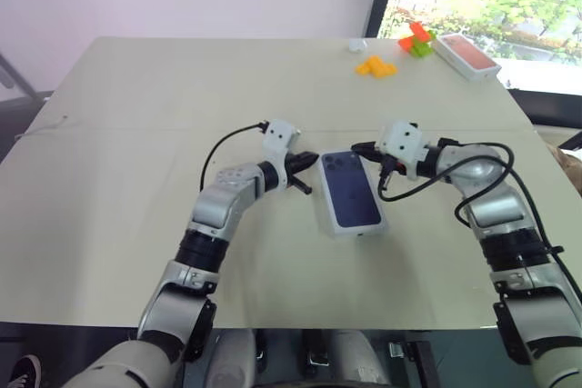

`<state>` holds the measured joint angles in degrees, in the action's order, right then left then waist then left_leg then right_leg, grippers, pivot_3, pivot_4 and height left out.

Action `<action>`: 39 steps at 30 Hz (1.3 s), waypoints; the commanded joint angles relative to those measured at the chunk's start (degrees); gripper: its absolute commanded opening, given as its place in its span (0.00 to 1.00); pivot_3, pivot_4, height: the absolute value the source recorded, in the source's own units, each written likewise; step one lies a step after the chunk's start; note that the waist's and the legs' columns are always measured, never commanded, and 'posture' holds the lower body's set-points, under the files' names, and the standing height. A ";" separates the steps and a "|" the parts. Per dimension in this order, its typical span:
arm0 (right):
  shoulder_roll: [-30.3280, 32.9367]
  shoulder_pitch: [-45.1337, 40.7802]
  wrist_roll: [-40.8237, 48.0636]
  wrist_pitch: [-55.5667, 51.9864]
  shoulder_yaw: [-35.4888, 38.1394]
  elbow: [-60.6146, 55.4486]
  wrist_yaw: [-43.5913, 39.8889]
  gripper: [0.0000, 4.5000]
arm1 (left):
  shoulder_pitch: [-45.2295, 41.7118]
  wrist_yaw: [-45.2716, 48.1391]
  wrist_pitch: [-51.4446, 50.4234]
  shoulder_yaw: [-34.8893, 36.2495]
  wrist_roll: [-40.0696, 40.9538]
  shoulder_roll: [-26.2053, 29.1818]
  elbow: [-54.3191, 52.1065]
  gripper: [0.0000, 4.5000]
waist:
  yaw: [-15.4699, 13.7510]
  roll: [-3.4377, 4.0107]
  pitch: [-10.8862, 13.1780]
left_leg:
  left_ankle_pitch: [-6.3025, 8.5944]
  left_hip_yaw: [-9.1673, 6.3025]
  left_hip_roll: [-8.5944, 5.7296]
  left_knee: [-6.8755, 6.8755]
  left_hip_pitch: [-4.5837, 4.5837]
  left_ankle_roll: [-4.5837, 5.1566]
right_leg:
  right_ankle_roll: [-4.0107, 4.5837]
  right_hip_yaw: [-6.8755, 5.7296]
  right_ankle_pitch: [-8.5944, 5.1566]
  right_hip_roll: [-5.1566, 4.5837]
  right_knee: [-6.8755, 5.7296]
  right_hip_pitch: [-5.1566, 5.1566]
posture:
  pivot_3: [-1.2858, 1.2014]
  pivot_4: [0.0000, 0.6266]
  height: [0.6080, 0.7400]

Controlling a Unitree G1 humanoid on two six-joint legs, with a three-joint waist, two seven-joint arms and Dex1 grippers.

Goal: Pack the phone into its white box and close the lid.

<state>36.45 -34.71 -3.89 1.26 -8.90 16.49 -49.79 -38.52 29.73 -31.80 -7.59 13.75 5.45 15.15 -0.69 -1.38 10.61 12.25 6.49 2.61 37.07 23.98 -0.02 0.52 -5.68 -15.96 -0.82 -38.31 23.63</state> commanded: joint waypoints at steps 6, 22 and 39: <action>0.27 0.13 -6.55 1.88 -3.11 2.50 3.98 0.00 | 0.48 -0.03 0.81 -4.63 -5.79 1.15 2.67 0.00 | 0.06 0.00 -0.01 | -0.12 0.00 0.02 -0.03 -0.06 -0.20 | -0.04 0.00 -0.03 0.02 -0.01 -0.02 | 0.52 0.24 0.98; 8.78 11.75 13.77 -12.08 3.60 -16.23 -15.51 0.00 | 5.18 10.01 -10.46 -2.32 7.49 2.92 -15.87 0.00 | -0.04 0.01 0.01 | 0.07 -0.03 0.03 -0.05 -0.10 0.10 | -0.04 0.00 -0.03 0.02 0.01 -0.08 | 0.52 0.24 0.98; 9.82 12.37 19.89 -18.68 4.57 -21.44 -18.28 0.00 | 9.48 14.41 -7.72 -10.93 3.32 8.96 -19.09 0.00 | -0.05 0.05 -0.04 | 0.17 -0.05 0.05 -0.17 -0.40 0.22 | -0.20 0.00 -0.16 0.02 0.21 -0.39 | 0.52 0.24 0.98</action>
<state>45.50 -21.57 15.93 -17.85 -5.47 -3.30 -67.96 -29.55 43.54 -40.29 -18.50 16.97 13.89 -2.49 -0.74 -1.34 10.58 12.42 6.44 2.66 36.90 23.58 0.20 0.32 -5.68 -16.12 -0.80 -38.10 23.25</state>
